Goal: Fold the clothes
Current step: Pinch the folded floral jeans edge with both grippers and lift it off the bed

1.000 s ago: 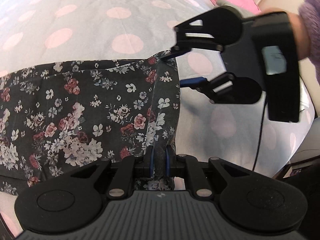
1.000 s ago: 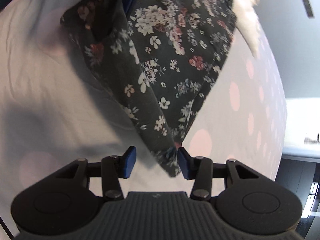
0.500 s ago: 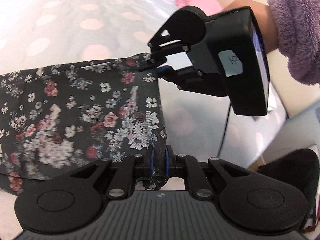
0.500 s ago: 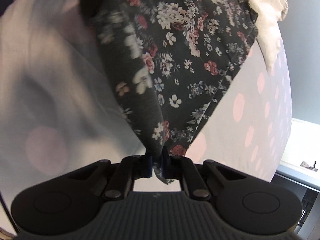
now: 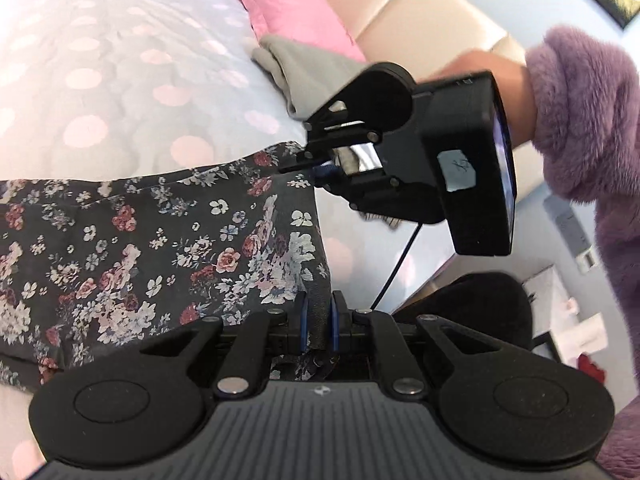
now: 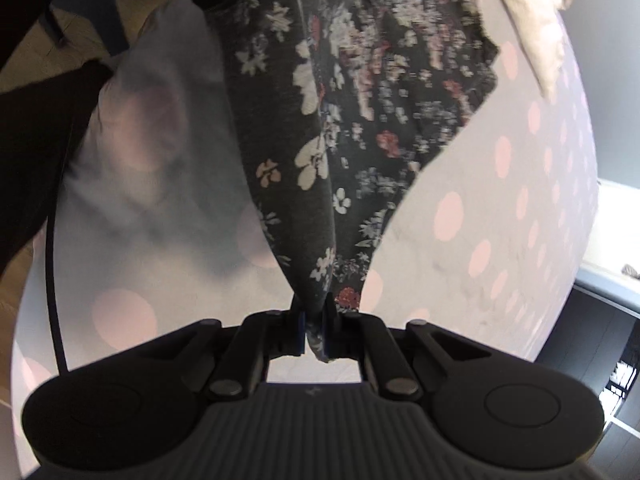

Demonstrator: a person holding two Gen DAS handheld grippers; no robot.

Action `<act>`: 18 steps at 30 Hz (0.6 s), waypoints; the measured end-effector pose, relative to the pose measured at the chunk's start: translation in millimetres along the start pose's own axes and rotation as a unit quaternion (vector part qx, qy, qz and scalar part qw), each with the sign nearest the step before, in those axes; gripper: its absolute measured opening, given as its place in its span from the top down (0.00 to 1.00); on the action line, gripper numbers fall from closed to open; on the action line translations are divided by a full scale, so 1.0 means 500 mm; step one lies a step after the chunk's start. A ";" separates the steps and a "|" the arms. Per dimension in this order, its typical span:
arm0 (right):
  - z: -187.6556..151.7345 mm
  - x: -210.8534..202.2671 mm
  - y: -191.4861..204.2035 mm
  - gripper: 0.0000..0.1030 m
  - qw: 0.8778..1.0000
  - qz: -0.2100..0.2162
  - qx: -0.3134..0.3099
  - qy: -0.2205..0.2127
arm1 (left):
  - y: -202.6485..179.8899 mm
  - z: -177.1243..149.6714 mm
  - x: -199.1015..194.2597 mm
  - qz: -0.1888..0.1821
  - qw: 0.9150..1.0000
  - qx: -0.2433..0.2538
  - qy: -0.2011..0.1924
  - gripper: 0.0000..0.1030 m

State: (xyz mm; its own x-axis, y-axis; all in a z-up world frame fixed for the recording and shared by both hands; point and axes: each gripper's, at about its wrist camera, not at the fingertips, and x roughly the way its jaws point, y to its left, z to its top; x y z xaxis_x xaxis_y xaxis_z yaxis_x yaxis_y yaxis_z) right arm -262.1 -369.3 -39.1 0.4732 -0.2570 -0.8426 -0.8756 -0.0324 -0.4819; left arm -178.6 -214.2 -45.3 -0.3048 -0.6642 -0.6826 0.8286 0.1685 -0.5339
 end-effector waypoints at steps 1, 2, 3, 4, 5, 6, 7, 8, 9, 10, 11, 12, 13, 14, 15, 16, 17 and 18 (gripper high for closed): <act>0.003 -0.010 -0.005 0.92 1.000 -0.004 0.007 0.001 | 0.009 -0.005 -0.020 0.000 1.000 -0.006 -0.008 0.92; 0.006 -0.021 -0.010 0.92 1.000 -0.009 0.013 0.001 | 0.019 -0.008 -0.039 0.000 1.000 -0.013 -0.015 0.92; 0.011 -0.030 -0.023 0.92 1.000 -0.020 0.016 -0.002 | 0.031 -0.007 -0.056 0.002 1.000 -0.020 -0.023 0.92; 0.017 -0.040 -0.037 0.92 0.999 -0.032 0.019 -0.005 | 0.042 -0.004 -0.072 0.003 0.999 -0.027 -0.032 0.92; 0.023 -0.049 -0.052 0.92 0.999 -0.045 0.021 -0.008 | 0.052 0.003 -0.086 0.006 0.999 -0.033 -0.041 0.92; 0.032 -0.054 -0.070 0.92 0.998 -0.059 0.020 -0.010 | 0.062 0.011 -0.099 0.009 0.998 -0.040 -0.050 0.92; 0.041 -0.057 -0.089 0.92 0.997 -0.070 0.018 -0.013 | 0.071 0.019 -0.112 0.012 0.997 -0.046 -0.060 0.92; 0.050 -0.058 -0.109 0.92 0.997 -0.079 0.015 -0.016 | 0.082 0.026 -0.127 0.017 0.996 -0.051 -0.068 0.92; 0.059 -0.058 -0.129 0.92 0.996 -0.086 0.012 -0.020 | 0.095 0.033 -0.145 0.026 0.996 -0.054 -0.072 0.92; 0.070 -0.057 -0.150 0.92 0.996 -0.090 0.013 -0.026 | 0.108 0.039 -0.163 0.036 0.995 -0.056 -0.076 0.92; 0.082 -0.056 -0.172 0.92 0.995 -0.093 0.015 -0.032 | 0.121 0.046 -0.181 0.046 0.994 -0.059 -0.080 0.92; 0.093 -0.054 -0.194 0.92 0.994 -0.097 0.016 -0.037 | 0.135 0.052 -0.198 0.056 0.993 -0.062 -0.085 0.92; 0.104 -0.051 -0.215 0.92 0.994 -0.099 0.018 -0.045 | 0.148 0.058 -0.216 0.065 0.992 -0.065 -0.089 0.92; 0.117 -0.044 -0.236 0.92 0.993 -0.100 0.021 -0.052 | 0.163 0.064 -0.233 0.075 0.991 -0.068 -0.091 0.92; 0.131 -0.037 -0.258 0.92 0.993 -0.101 0.023 -0.059 | 0.183 0.067 -0.245 0.084 0.990 -0.075 -0.089 0.92; 0.144 -0.027 -0.278 0.92 0.992 -0.101 0.025 -0.066 | 0.203 0.069 -0.257 0.094 0.989 -0.081 -0.086 0.92; 0.157 -0.015 -0.296 0.92 0.992 -0.100 0.024 -0.072 | 0.224 0.072 -0.269 0.103 0.987 -0.088 -0.084 0.92; 0.172 -0.002 -0.313 0.92 0.992 -0.098 0.022 -0.076 | 0.244 0.074 -0.281 0.112 0.986 -0.094 -0.082 0.92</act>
State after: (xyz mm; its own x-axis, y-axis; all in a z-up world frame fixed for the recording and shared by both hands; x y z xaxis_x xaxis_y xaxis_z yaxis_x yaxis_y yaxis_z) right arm -117.3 -281.0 16.7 0.6457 -0.1013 -0.7568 -0.7621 -0.0247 -0.6470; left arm -17.2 -127.5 3.9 -0.0311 -0.7004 -0.7131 0.7600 0.4468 -0.4720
